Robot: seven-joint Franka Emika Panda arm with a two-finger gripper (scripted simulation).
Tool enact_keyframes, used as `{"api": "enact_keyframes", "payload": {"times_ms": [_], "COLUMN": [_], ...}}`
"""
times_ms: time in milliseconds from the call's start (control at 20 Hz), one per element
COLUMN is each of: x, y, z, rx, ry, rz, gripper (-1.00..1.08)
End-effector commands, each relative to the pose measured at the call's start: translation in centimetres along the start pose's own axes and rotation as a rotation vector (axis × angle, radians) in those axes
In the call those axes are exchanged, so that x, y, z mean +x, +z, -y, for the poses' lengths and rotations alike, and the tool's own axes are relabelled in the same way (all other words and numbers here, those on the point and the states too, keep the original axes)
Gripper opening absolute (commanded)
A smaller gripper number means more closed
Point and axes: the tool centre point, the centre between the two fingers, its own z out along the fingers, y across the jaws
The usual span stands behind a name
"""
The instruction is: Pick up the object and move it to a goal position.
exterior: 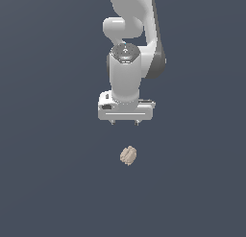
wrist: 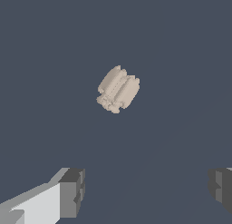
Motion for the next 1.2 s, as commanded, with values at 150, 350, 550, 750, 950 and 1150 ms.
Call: {"api": "enact_keyframes", "payload": {"times_ms": [150,350,550,750,950,1150], "x": [0.1,0.5,0.6,0.7,1.2,2.0], "y": [-0.1,-0.6,-0.8,-0.6,-0.1,0.7], "z": [0.5,2.2,2.7,2.6,2.5,2.5], "rx": [0.005,0.023,0.029,0.027,0.027,0.026], "ry": [0.002,0.006,0.003,0.015,0.049,0.105], "rz": [-0.002,-0.011,-0.013,-0.012,-0.009,-0.005], "gripper": [1.00,1.00,1.00,1.00,1.00,1.00]}}
